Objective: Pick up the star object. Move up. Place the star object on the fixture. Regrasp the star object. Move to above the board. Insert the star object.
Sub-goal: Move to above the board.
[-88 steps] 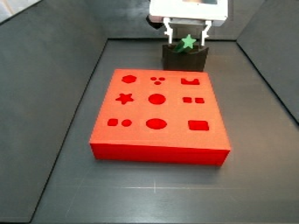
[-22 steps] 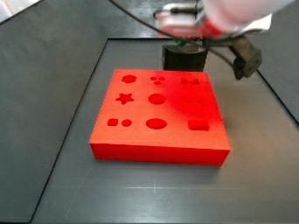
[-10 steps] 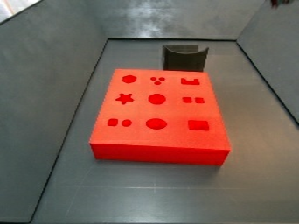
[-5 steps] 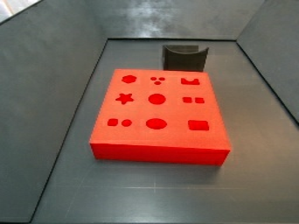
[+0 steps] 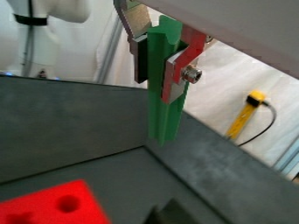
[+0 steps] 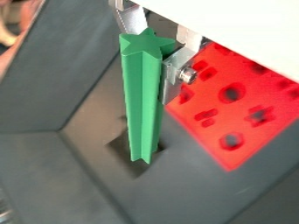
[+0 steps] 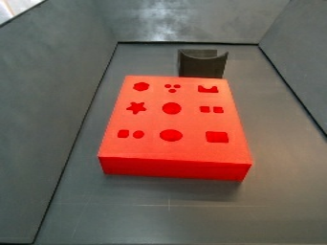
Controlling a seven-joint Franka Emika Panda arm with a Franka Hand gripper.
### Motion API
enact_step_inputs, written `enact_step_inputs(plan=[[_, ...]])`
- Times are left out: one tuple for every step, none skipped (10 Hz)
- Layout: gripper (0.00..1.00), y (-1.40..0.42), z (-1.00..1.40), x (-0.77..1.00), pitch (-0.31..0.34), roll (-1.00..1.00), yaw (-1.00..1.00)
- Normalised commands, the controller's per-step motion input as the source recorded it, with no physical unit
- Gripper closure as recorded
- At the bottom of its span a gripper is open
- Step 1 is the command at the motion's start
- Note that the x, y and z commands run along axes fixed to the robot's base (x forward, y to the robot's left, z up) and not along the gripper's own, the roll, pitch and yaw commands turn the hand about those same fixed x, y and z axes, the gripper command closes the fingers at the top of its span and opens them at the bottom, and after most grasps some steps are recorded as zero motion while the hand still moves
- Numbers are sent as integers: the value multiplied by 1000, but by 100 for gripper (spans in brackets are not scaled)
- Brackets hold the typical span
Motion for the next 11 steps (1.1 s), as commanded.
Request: enact_step_inputs(plan=[[100,-705,70,-746,-108,-1000,-100],[100,-386,27,-475,-107,-1000,-101],[100,-193,19,-283,-95,-1000,-110],[100,-104,19,-181,-88,-1000,-115],[100,-34,-2,-120,-88,-1000,-118],[100,19,3,-91,-94,-1000,-114],[100,29,2,-84,-102,-1000,-114],[100,35,-2,-79,-97,-796,-86],[100,28,2,-68,-77,-499,-41],[100,15,0,-46,-52,-278,-12],[100,16,-3,-36,-39,-207,-17]])
